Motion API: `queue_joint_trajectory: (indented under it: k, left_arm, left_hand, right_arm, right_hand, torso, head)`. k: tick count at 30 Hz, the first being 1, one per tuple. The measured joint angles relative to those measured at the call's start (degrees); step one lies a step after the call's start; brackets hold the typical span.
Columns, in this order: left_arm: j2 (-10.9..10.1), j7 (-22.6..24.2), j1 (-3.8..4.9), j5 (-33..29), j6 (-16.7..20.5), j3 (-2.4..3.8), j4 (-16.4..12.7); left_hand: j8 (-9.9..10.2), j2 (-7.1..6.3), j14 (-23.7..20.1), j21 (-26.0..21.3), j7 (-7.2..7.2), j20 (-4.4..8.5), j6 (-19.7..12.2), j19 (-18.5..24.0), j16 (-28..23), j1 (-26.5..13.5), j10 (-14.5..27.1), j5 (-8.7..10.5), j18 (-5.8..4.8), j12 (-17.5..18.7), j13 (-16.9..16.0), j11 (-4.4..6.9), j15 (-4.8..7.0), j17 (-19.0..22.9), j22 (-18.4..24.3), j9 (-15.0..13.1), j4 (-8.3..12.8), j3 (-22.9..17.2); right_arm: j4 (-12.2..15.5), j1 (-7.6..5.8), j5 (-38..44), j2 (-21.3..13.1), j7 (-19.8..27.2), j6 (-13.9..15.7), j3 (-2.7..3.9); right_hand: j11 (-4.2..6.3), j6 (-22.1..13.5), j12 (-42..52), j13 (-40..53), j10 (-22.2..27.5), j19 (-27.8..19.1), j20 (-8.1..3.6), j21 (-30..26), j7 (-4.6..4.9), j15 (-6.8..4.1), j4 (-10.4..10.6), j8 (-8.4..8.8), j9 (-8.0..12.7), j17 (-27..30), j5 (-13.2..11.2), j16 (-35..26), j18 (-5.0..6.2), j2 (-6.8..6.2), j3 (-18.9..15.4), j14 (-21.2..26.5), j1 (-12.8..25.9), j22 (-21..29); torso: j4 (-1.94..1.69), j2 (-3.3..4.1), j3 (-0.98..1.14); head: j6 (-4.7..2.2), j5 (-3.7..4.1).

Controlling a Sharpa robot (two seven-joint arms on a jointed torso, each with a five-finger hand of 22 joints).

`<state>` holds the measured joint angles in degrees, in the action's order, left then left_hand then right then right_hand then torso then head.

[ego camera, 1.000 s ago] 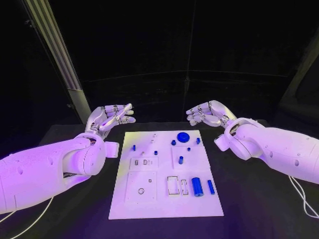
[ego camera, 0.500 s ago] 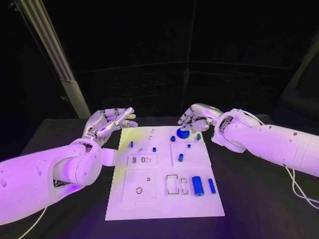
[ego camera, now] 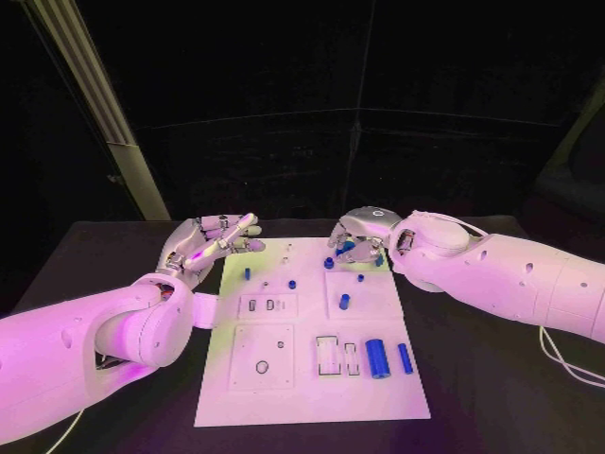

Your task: Assemble the parts on the task board

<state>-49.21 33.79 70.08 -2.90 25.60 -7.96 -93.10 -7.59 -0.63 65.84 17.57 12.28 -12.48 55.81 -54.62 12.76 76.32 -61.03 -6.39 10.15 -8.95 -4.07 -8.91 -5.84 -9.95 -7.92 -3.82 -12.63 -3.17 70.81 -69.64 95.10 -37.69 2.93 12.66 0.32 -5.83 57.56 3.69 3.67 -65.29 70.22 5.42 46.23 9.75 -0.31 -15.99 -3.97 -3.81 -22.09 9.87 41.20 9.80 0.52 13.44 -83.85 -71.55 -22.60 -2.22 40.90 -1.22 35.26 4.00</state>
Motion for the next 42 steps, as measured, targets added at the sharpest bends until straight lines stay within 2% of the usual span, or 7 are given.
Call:
queue_joint_trajectory:
  k: [8,15,21,25,34,37,42]
  left_arm:
    - [-0.11,-0.28,0.26,0.03,-0.23,0.02,-0.62]
    - [-0.09,-0.49,0.34,0.04,-0.4,0.01,-0.64]
    - [-0.04,-0.66,0.36,0.06,-0.48,0.01,-0.53]
    - [0.03,-0.8,0.36,0.06,-0.54,0.01,-0.48]
    - [0.12,-1.1,0.59,0.08,-0.69,0.01,-0.42]
    - [0.1,-1.2,0.69,0.09,-0.74,0.01,-0.43]
    - [0.07,-1.31,0.78,0.09,-0.8,0.01,-0.41]
  left_hand:
    - [0.0,0.0,0.0,0.0,0.0,0.0,0.0,0.0,0.0,0.0,0.0,0.0,0.0,0.27,0.0,0.0,0.0,-0.05,0.06,0.0,0.0,0.0]
    - [0.0,0.0,-0.21,0.0,0.0,0.0,0.0,0.0,-0.34,0.0,0.0,0.0,0.0,0.27,0.0,0.0,-0.21,-0.04,0.12,0.05,0.0,0.0]
    - [0.23,0.0,-0.21,-0.22,0.0,0.0,0.0,0.0,-0.34,0.0,0.0,0.0,0.0,0.27,0.04,0.0,-0.21,-0.1,0.12,0.05,0.15,0.15]
    - [0.23,0.0,-0.21,-0.22,0.0,0.0,0.0,0.0,-0.34,0.0,0.0,0.0,-0.01,0.55,0.04,0.0,-0.21,-0.1,0.19,0.05,0.15,0.15]
    - [0.47,0.24,-0.21,-0.22,0.0,0.0,-0.01,0.01,-0.61,0.24,0.0,0.0,-0.01,0.55,0.08,0.0,-0.21,-0.16,0.25,0.04,0.31,-0.01]
    - [0.47,0.24,-0.21,-0.22,0.0,-0.01,0.0,0.0,-0.61,0.24,0.0,0.0,-0.01,0.59,0.08,0.0,-0.21,-0.16,0.24,0.04,0.31,-0.01]
    - [0.46,0.24,-0.21,-0.22,0.0,-0.01,0.0,0.01,-0.61,0.24,0.0,0.0,0.0,0.8,0.08,0.0,-0.21,-0.16,0.3,0.04,0.31,-0.01]
  right_arm:
    - [0.13,-0.23,2.4,0.49,-0.92,-1.09,-0.02]
    - [0.18,-0.37,3.27,0.88,-1.12,-1.71,-0.02]
    - [-0.29,-0.4,3.62,1.52,-1.12,-2.73,-0.01]
    - [-0.82,-0.4,3.72,1.98,-1.09,-3.42,-0.01]
    - [-1.89,-0.41,3.84,2.83,-0.98,-4.94,-0.01]
    - [-1.97,-0.49,3.85,2.94,-0.95,-5.15,0.04]
    - [-2.06,-0.55,3.85,3.1,-0.89,-5.17,0.09]
  right_hand:
    - [0.0,0.0,0.0,0.0,0.0,-0.92,0.09,2.97,0.0,0.0,0.33,0.0,0.0,-6.17,0.0,6.12,0.0,0.0,0.93,0.0,0.0,-1.83]
    - [0.23,0.0,0.0,-0.01,-0.23,-1.31,0.09,5.62,0.0,0.0,0.46,0.0,0.0,-11.65,0.0,11.13,0.0,0.0,1.94,0.01,0.0,-4.07]
    - [0.3,0.22,0.0,-0.02,-0.76,-0.48,0.3,10.58,-0.22,0.0,0.69,0.0,0.01,-16.95,0.0,16.09,0.0,0.0,3.28,0.01,0.0,-10.21]
    - [0.51,0.42,0.0,-0.02,-0.96,-0.48,0.3,12.35,0.0,0.0,0.87,0.0,0.01,-18.91,-0.21,17.93,0.0,0.27,3.86,0.01,0.26,-12.26]
    - [0.72,2.01,0.0,0.08,-2.61,0.63,0.24,15.98,-0.49,0.0,1.28,0.0,-0.08,-22.72,-0.84,21.46,0.0,0.8,6.03,0.01,0.14,-16.89]
    - [1.0,2.45,0.0,0.07,-3.13,1.01,0.11,17.44,-0.48,0.0,1.27,0.01,-0.14,-24.11,-1.83,22.74,-0.94,1.27,7.13,0.01,-0.31,-18.77]
    - [1.04,3.58,-0.02,0.08,-4.16,1.17,0.1,19.08,-0.61,0.0,1.48,0.09,-0.11,-25.31,-2.52,24.11,-0.94,1.65,8.65,0.01,-0.24,-20.65]
  torso:
    - [-0.23,0.96,-0.2]
    - [-0.38,1.34,-0.27]
    - [-0.4,1.55,-0.29]
    - [-0.4,1.66,-0.27]
    - [-0.41,1.92,-0.25]
    - [-0.41,2.03,-0.25]
    - [-0.42,2.16,-0.27]
  head:
    - [-0.37,0.1]
    - [-0.25,0.06]
    - [-0.26,-0.01]
    - [-0.22,-0.01]
    - [-0.12,-0.04]
    - [-0.16,-0.08]
    - [-0.02,-0.07]
